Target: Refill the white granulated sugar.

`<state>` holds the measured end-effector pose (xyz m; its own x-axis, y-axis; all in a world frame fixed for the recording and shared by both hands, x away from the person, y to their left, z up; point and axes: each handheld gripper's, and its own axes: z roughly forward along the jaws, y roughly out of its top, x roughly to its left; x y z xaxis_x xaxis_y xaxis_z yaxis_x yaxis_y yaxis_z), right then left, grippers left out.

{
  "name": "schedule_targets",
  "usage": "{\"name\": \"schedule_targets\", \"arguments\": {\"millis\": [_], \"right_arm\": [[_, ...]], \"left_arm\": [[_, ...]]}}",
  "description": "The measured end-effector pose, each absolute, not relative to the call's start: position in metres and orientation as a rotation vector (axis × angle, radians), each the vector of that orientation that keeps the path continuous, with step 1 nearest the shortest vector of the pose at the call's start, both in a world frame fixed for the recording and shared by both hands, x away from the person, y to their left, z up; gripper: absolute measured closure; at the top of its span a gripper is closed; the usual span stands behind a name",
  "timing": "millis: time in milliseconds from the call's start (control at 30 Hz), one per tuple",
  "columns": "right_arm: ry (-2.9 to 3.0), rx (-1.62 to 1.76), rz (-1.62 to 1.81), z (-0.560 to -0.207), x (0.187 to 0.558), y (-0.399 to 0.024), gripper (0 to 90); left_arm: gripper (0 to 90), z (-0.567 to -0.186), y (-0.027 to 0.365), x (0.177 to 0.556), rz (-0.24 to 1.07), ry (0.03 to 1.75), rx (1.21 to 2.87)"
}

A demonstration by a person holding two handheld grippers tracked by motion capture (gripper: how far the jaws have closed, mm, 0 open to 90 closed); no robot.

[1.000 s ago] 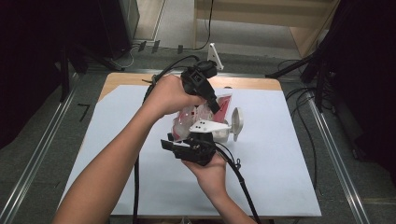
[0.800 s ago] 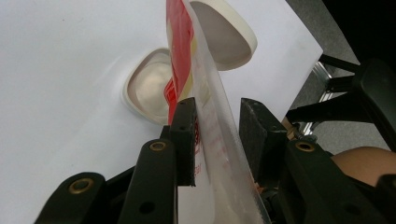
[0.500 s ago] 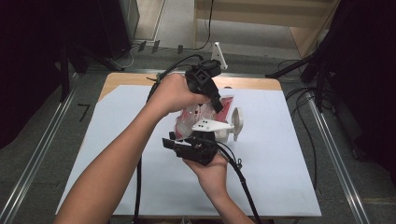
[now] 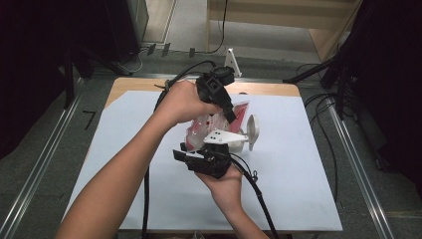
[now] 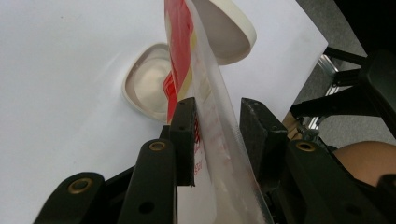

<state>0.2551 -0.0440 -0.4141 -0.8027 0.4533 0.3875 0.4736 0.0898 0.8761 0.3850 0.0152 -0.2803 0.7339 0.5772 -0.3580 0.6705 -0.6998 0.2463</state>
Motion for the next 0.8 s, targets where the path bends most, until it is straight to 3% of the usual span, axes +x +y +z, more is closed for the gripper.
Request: {"name": "schedule_targets", "arguments": {"millis": [800], "right_arm": [[-2.432,-0.926,-1.838,-0.440,0.244,-0.032,62.1]], "left_arm": [[67.8,-0.302,0.047,0.361,-0.368,0.941,2.549]]}}
